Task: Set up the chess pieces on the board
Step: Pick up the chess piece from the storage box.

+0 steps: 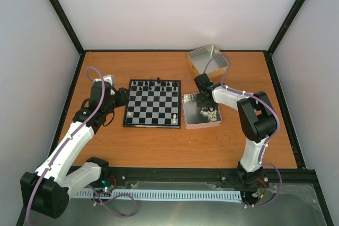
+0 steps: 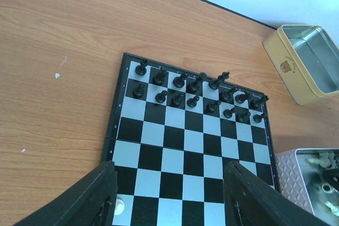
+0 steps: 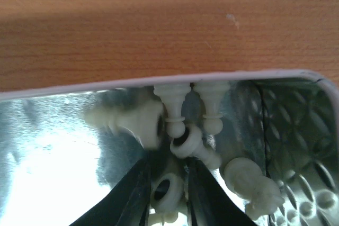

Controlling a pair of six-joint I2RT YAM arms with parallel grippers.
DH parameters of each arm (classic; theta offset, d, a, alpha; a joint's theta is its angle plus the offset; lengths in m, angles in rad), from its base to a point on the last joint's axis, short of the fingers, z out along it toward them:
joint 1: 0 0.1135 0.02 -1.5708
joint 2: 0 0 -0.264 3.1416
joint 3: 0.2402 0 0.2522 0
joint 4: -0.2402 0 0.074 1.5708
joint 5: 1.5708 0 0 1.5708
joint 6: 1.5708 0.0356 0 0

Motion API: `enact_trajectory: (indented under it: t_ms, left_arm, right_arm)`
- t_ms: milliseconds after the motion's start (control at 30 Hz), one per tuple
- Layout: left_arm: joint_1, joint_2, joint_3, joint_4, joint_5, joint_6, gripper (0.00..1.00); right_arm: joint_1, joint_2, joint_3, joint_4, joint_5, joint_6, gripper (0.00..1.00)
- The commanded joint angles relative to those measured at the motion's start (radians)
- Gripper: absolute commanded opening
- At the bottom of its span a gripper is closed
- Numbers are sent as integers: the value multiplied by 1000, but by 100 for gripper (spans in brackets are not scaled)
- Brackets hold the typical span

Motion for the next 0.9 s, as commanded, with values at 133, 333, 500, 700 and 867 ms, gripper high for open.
enact_trajectory:
  t_ms: [133, 333, 500, 700, 867]
  left_arm:
    - [4, -2, 13, 22, 4, -5, 56]
    - [4, -3, 10, 22, 4, -6, 56]
    - [4, -7, 6, 19, 4, -6, 56]
    - [4, -11, 5, 17, 4, -9, 56]
    - [4, -10, 3, 19, 6, -10, 56]
  right_arm:
    - [-24, 20, 9, -14, -19, -36, 24]
    - [-25, 21, 1, -23, -64, -34, 23]
    - [-30, 16, -9, -32, -93, -18, 24]
    - [-31, 19, -12, -39, -109, -31, 28]
    - [-32, 26, -13, -47, -106, -40, 19]
